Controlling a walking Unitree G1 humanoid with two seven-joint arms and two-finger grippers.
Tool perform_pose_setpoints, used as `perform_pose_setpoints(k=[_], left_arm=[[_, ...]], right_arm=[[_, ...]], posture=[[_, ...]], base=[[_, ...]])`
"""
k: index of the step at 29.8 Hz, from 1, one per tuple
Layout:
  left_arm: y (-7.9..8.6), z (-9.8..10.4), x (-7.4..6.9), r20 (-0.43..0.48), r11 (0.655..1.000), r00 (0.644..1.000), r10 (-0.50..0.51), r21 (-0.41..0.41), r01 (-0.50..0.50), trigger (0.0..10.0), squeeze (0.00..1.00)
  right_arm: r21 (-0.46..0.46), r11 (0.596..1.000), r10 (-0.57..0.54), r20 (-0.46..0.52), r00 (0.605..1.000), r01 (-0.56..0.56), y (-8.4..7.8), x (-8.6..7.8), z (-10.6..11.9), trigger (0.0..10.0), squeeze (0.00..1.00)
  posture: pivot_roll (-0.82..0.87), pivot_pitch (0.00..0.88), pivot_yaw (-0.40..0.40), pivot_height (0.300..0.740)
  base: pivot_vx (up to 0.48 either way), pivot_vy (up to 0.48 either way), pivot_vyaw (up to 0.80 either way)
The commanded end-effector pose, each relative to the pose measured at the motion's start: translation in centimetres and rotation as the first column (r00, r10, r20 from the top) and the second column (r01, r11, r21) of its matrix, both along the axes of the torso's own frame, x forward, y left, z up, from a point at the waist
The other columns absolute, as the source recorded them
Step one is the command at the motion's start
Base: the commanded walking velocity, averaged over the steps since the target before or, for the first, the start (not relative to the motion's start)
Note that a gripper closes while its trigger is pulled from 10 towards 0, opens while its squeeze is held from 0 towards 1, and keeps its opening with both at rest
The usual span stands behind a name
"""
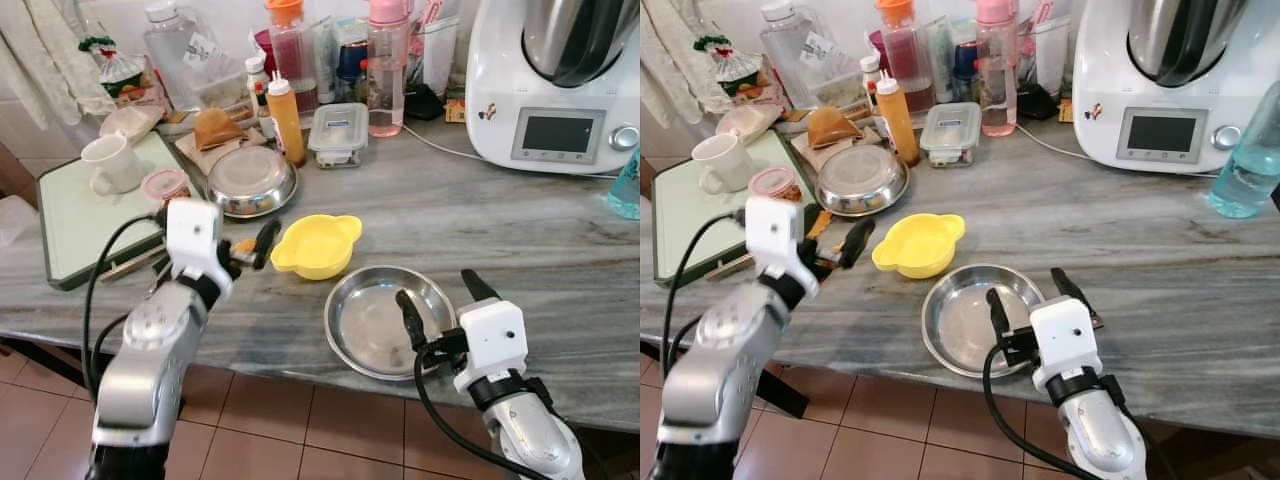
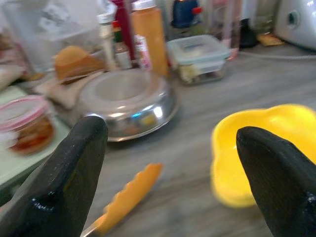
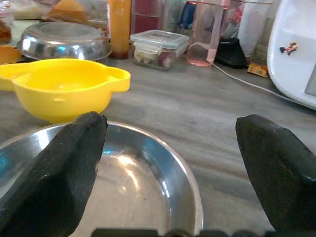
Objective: Setting the table
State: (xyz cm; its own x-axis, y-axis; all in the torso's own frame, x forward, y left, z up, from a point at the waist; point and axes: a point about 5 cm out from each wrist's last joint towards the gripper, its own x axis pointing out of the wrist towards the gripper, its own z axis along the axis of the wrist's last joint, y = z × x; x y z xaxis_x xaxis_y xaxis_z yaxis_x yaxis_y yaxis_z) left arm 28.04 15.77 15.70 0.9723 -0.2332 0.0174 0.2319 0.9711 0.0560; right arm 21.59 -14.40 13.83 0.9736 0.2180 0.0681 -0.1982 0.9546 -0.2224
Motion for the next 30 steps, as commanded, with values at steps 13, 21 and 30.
perform_pose_setpoints(k=[13,21,30], left_arm=[[0.7,-2.5,-1.5,-0.038,0.999,0.999,0.036,0.008,-0.036,10.0,0.0],[0.3,-2.1,-1.4,-0.011,0.999,0.999,0.031,0.008,-0.031,10.0,0.0],[1.6,-3.4,-1.2,-0.019,0.987,0.987,0.158,0.013,-0.158,10.0,0.0]], right_arm=[[0.033,0.997,-0.069,0.001,0.998,0.069,-0.9,0.6,0.1,10.0,0.0],[0.032,0.996,-0.083,0.004,0.997,0.083,-1.0,0.3,0.0,10.0,0.0],[0.022,0.996,-0.092,0.012,0.996,0.092,-1.5,0.5,0.1,10.0,0.0]], posture=[[-0.08,0.028,0.109,0.74],[-0.09,0.029,0.114,0.74],[-0.09,0.024,0.104,0.74]], base=[[0.0,0.0,-0.15],[0.0,0.0,-0.62],[0.0,0.0,0.0]])
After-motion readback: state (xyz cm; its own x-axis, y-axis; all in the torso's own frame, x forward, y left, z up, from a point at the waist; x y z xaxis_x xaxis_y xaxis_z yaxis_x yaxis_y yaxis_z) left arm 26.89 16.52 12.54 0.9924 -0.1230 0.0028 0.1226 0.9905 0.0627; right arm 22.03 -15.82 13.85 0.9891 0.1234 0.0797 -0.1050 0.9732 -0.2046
